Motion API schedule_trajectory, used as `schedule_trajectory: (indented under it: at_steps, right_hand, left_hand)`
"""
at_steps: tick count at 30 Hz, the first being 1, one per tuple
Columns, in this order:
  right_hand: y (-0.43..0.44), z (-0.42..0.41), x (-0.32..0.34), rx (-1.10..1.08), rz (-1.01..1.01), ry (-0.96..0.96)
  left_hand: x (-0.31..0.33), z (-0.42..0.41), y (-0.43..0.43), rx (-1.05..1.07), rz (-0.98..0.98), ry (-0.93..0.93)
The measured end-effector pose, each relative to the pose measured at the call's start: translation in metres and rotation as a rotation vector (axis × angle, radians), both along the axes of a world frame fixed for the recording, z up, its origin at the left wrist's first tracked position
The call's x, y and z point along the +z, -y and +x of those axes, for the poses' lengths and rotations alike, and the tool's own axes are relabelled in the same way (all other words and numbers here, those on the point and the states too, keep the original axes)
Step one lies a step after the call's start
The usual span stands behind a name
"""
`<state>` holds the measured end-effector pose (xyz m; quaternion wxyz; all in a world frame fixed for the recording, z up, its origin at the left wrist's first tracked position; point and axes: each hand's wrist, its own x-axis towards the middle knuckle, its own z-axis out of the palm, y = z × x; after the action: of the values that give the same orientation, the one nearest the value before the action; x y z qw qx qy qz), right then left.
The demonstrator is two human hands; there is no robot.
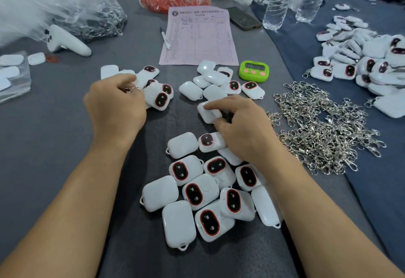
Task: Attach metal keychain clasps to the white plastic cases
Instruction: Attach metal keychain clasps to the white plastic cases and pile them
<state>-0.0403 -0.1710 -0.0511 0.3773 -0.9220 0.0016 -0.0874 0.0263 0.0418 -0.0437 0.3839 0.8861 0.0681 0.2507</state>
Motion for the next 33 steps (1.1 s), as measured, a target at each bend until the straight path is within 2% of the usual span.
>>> schedule_trajectory:
  at_steps: [4,7,11,13,17,20,22,25,29,33]
  right_hand:
    - [0.0,-0.002,-0.003,-0.136,-0.002,0.075]
    - [-0.002,0.0,-0.003,-0.108,-0.062,0.015]
    - [-0.008,0.0,-0.003,0.046,-0.349,-0.019]
    - [-0.01,-0.001,-0.004,0.059,-0.406,-0.021]
    - [-0.01,-0.003,-0.004,0.025,-0.357,0.007]
    - [-0.005,-0.004,-0.003,0.009,-0.081,0.03]
    - [-0.003,-0.003,-0.002,-0.015,0.02,0.039]
    - [0.0,-0.002,0.003,-0.091,0.034,0.069]
    - [0.022,-0.001,0.013,-0.276,-0.042,0.083]
    - [0.04,-0.001,0.015,-0.398,-0.045,0.057]
  left_hand:
    - [0.002,-0.005,0.014,-0.103,0.188,0.125]
    - [-0.005,-0.008,0.026,-0.246,0.253,0.077]
    - [-0.016,0.001,0.024,-0.33,0.269,-0.013]
    - [-0.018,0.007,0.02,-0.315,0.262,-0.025]
    - [-0.018,0.009,0.015,-0.278,0.266,-0.006]
    - [-0.016,0.004,0.02,-0.277,0.24,0.043]
    - [-0.013,-0.002,0.028,-0.357,0.211,0.065]
    - [-0.01,-0.014,0.041,-0.525,0.165,0.021]
    - [-0.012,-0.022,0.052,-0.599,0.186,-0.182]
    - [-0.012,-0.025,0.062,-0.607,-0.02,-0.294]
